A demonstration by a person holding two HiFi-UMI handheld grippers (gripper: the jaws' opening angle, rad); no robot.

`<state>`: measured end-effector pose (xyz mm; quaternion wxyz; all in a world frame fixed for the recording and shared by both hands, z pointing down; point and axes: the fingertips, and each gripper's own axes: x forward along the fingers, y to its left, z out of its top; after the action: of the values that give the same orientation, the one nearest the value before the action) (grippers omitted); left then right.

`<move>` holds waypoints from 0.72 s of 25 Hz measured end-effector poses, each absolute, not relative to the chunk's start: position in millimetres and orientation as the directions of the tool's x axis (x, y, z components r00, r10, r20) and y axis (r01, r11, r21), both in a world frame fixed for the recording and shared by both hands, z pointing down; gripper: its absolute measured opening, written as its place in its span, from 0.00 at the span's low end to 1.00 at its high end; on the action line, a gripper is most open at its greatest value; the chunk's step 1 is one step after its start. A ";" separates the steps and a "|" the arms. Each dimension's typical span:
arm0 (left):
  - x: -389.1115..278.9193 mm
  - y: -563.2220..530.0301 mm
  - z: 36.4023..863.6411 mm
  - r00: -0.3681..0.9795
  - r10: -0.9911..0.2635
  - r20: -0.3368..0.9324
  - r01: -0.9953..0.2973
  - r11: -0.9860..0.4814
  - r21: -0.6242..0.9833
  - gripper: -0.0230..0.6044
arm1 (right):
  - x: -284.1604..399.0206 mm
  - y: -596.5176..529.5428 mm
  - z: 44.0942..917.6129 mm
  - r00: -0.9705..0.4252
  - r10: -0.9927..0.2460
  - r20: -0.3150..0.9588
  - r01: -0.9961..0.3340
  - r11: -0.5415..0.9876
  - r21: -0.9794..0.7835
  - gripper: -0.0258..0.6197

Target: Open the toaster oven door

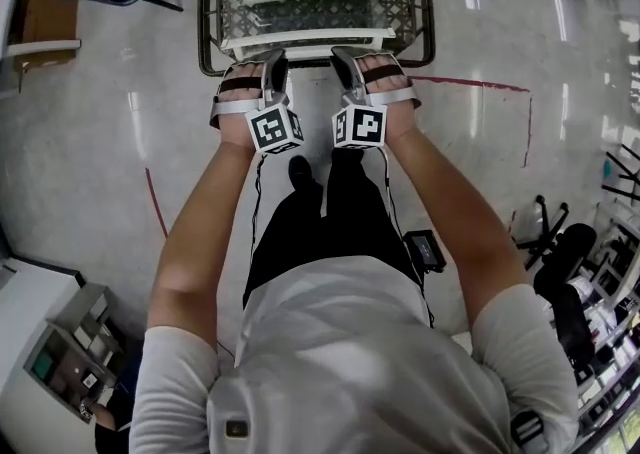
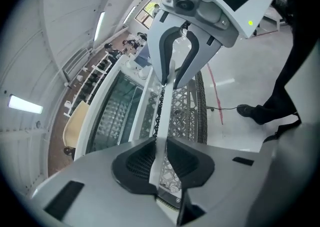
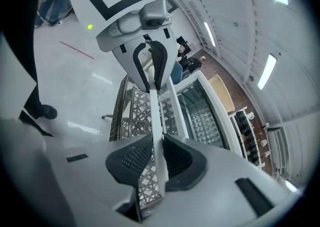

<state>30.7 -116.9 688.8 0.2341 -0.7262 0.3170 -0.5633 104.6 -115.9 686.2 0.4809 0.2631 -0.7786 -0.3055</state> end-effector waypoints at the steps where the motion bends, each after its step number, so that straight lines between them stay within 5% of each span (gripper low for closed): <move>1: 29.8 -116.0 694.9 0.166 -0.733 0.660 -0.181 -0.680 -0.710 0.18 | 103.8 -114.9 692.5 -0.396 -0.715 0.577 -0.115 0.662 0.741 0.16; 18: 31.7 -83.4 775.9 0.205 -0.787 0.582 -0.125 -0.611 -0.782 0.18 | 107.5 -82.5 775.5 -0.393 -0.763 0.513 -0.097 0.589 0.802 0.17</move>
<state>31.7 -83.4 775.9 0.3043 -0.7140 0.3191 -0.5438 107.5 -82.5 775.5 0.4718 0.2843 -0.7562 -0.3532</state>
